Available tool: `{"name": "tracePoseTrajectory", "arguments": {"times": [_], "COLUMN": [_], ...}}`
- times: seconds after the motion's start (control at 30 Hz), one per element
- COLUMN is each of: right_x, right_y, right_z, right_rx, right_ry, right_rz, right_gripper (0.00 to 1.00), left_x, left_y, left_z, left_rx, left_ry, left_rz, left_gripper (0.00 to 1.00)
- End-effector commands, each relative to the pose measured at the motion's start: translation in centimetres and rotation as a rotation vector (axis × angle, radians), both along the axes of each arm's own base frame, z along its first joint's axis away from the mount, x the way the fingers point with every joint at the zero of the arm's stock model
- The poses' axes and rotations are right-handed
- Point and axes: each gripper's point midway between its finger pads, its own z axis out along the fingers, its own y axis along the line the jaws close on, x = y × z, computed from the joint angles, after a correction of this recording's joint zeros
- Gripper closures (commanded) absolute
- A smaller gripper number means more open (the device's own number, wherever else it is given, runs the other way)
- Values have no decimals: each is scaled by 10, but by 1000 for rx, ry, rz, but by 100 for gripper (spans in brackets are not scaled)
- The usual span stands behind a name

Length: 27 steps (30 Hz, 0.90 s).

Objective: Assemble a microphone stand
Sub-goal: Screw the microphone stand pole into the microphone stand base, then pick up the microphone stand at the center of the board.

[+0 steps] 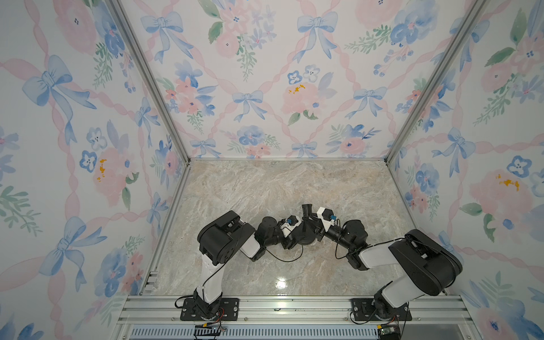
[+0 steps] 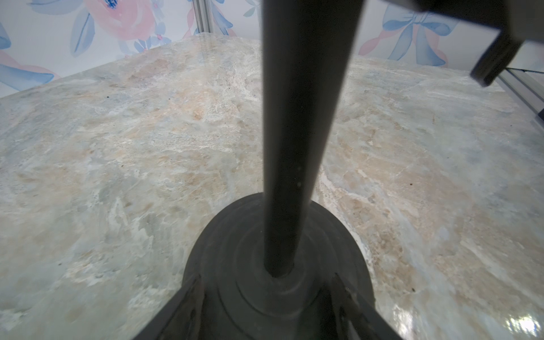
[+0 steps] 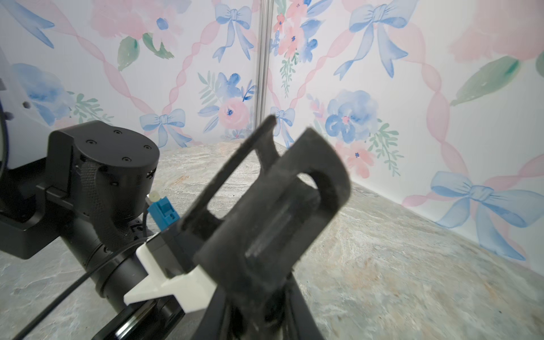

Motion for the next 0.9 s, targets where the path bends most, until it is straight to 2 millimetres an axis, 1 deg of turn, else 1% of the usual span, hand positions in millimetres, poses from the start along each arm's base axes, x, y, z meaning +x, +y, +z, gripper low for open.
{"name": "tracePoseTrajectory", "arguments": {"times": [0.0,0.07,0.17,0.23,0.27,0.33,0.37,0.43,0.5,0.57,0.6,0.77,0.87], "right_x": [10,11,9,9,8,7,7,6,6,6,6,9,10], "right_y": [-19,-18,-12,-10,-7,-5,-5,-4,-2,0,-1,3,6], "right_z": [-32,-33,-34,-31,-39,-43,-42,-39,-32,-30,-18,0,14], "right_rx": [-57,-54,-59,-38,-52,-59,-55,-46,-31,-28,-4,22,39], "right_ry": [68,75,70,80,96,101,104,101,90,85,63,39,18], "right_rz": [-199,-234,-263,-275,-271,-271,-271,-265,-256,-250,-250,-243,-236], "right_gripper": [100,100,100,100,100,100,100,100,100,100,100,100,100], "left_x": [-16,-16,-16,-16,-16,-16,-15,-14,-12,-8,-6,11,14], "left_y": [30,31,31,31,31,31,31,31,31,30,29,34,44], "left_z": [-70,-71,-71,-70,-70,-69,-68,-65,-54,-38,-27,29,53], "left_rx": [212,213,215,214,212,211,208,197,169,130,101,-59,-127], "left_ry": [158,159,160,159,159,158,158,164,167,159,157,177,185], "left_rz": [55,58,61,60,62,64,63,73,86,102,106,170,223], "left_gripper": [30,30,30,30,30,29,28,22,12,7,2,2,2]}}
